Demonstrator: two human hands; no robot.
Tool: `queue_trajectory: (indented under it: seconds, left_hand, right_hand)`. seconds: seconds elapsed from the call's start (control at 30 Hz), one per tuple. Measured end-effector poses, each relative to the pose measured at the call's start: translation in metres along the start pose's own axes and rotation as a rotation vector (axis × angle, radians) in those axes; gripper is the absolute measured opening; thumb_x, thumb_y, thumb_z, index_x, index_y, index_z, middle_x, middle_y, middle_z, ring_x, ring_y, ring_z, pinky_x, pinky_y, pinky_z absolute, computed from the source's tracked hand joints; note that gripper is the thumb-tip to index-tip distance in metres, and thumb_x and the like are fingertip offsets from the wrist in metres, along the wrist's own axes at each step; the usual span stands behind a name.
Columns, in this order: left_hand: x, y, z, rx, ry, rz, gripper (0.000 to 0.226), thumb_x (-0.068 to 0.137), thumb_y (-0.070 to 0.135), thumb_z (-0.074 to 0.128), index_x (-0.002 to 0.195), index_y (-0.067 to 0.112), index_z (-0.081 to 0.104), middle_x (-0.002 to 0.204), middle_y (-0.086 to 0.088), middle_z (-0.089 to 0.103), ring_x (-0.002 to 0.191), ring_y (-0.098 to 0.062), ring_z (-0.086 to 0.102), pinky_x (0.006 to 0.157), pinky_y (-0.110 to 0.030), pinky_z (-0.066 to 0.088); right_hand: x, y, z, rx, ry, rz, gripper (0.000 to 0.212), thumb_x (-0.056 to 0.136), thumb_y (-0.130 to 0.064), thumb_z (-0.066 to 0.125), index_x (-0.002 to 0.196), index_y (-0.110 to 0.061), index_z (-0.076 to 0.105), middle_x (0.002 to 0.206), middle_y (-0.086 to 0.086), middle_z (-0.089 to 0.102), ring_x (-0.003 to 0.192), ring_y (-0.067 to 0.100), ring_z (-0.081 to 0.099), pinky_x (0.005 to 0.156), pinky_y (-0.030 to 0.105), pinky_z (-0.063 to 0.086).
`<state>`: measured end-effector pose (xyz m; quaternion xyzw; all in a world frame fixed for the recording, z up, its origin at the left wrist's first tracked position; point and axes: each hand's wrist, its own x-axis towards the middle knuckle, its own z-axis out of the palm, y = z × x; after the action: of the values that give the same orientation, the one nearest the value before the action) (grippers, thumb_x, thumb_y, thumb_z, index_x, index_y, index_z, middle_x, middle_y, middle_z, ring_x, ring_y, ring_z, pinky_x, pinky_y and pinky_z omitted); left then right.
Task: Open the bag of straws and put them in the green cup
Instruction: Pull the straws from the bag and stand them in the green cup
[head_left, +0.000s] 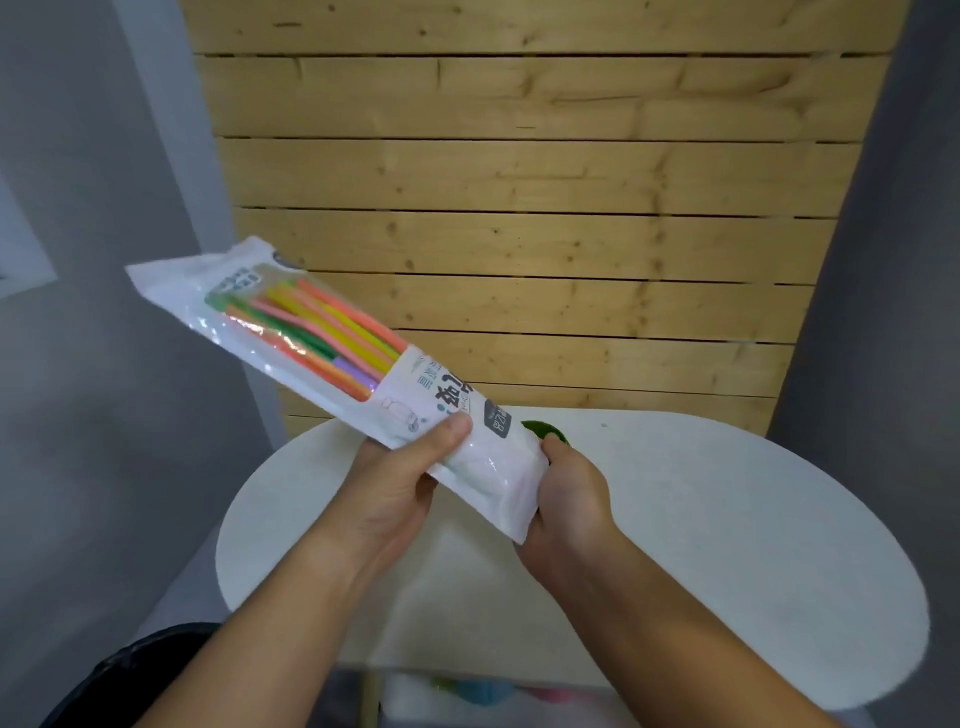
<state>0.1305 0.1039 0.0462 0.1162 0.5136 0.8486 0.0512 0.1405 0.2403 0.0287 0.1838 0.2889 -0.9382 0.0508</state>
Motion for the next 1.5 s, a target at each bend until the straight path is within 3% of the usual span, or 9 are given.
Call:
queue_trajectory:
  seconds: [0.13,0.2,0.3,0.47,0.6,0.8,1.0,1.27,1.5]
  left_hand:
    - [0.001,-0.010,-0.003,-0.039,0.051,-0.063,0.048,0.083,0.016,0.071,0.130,0.012,0.064,0.126,-0.016,0.071,0.117,-0.032,0.068,0.096,-0.048,0.056]
    - [0.002,-0.015,-0.002,-0.079,0.071,-0.102,0.046,0.086,0.017,0.072,0.131,0.014,0.065,0.128,-0.015,0.070,0.116,-0.032,0.068,0.100,-0.052,0.053]
    - [0.002,-0.019,0.002,-0.149,0.105,-0.129,0.044,0.087,0.017,0.069,0.131,0.016,0.065,0.123,-0.012,0.073,0.105,-0.025,0.072,0.097,-0.049,0.055]
    - [0.000,-0.014,0.004,-0.222,0.132,-0.146,0.035,0.092,0.015,0.064,0.126,0.018,0.067,0.121,-0.009,0.075,0.107,-0.024,0.073,0.099,-0.047,0.053]
    - [-0.003,-0.010,0.000,-0.264,0.169,-0.132,0.034,0.094,0.014,0.062,0.128,0.021,0.065,0.120,-0.008,0.075,0.109,-0.025,0.072,0.096,-0.047,0.055]
    - [-0.003,-0.004,-0.008,-0.349,0.221,-0.111,0.035,0.091,0.012,0.065,0.124,0.022,0.065,0.113,-0.005,0.078,0.099,-0.021,0.076,0.083,-0.044,0.062]
    - [-0.003,-0.006,-0.011,-0.394,0.272,-0.116,0.028,0.093,0.009,0.064,0.118,0.023,0.065,0.109,-0.006,0.079,0.097,-0.023,0.077,0.091,-0.049,0.056]
    - [0.002,-0.009,-0.016,-0.462,0.295,-0.130,0.027,0.094,0.010,0.065,0.119,0.021,0.065,0.107,-0.005,0.079,0.093,-0.021,0.077,0.087,-0.043,0.060]
    - [0.010,-0.017,-0.011,-0.490,0.287,-0.124,0.030,0.094,0.012,0.065,0.122,0.023,0.063,0.111,-0.005,0.079,0.099,-0.022,0.076,0.084,-0.041,0.062]
  right_hand:
    - [0.001,-0.013,0.003,-0.204,0.080,-0.121,0.035,0.096,-0.011,0.043,0.116,0.008,0.064,0.106,0.020,0.070,0.097,0.038,0.066,0.099,0.044,0.048]
    - [-0.002,-0.017,0.006,-0.352,0.109,-0.185,0.027,0.095,-0.003,0.043,0.086,0.002,0.068,0.082,0.016,0.067,0.076,0.031,0.062,0.077,0.037,0.050]
    - [-0.002,-0.020,0.008,-0.464,0.167,-0.228,0.031,0.088,-0.001,0.045,0.059,-0.012,0.050,0.056,0.008,0.054,0.044,0.021,0.050,0.047,0.019,0.040]
    - [-0.004,-0.015,0.017,-0.548,0.229,-0.343,0.009,0.063,-0.010,0.043,0.072,-0.012,0.043,0.079,0.008,0.037,0.073,0.028,0.030,0.058,0.030,0.023]
    - [-0.006,-0.020,0.014,-0.675,0.247,-0.356,0.019,0.095,-0.016,0.046,0.077,-0.010,0.051,0.064,0.006,0.050,0.043,0.017,0.046,0.047,0.020,0.036]
    - [-0.010,-0.033,0.006,-0.744,0.087,-0.362,0.029,0.096,-0.034,0.060,0.079,-0.011,0.059,0.055,0.003,0.047,0.051,0.015,0.041,0.051,0.027,0.036]
    - [-0.008,-0.041,-0.003,-0.779,0.124,-0.455,0.012,0.094,-0.022,0.067,0.092,-0.011,0.070,0.065,0.005,0.060,0.058,0.013,0.054,0.056,0.025,0.048]
    - [-0.014,-0.058,-0.002,-0.500,0.142,-0.472,0.023,0.086,-0.016,0.076,0.100,-0.006,0.060,0.083,0.017,0.073,0.054,0.013,0.067,0.050,0.019,0.054]
    - [-0.002,-0.046,-0.001,-0.130,-0.040,-0.283,0.026,0.081,-0.024,0.076,0.093,-0.006,0.061,0.070,0.006,0.054,0.055,0.009,0.054,0.052,0.017,0.050]
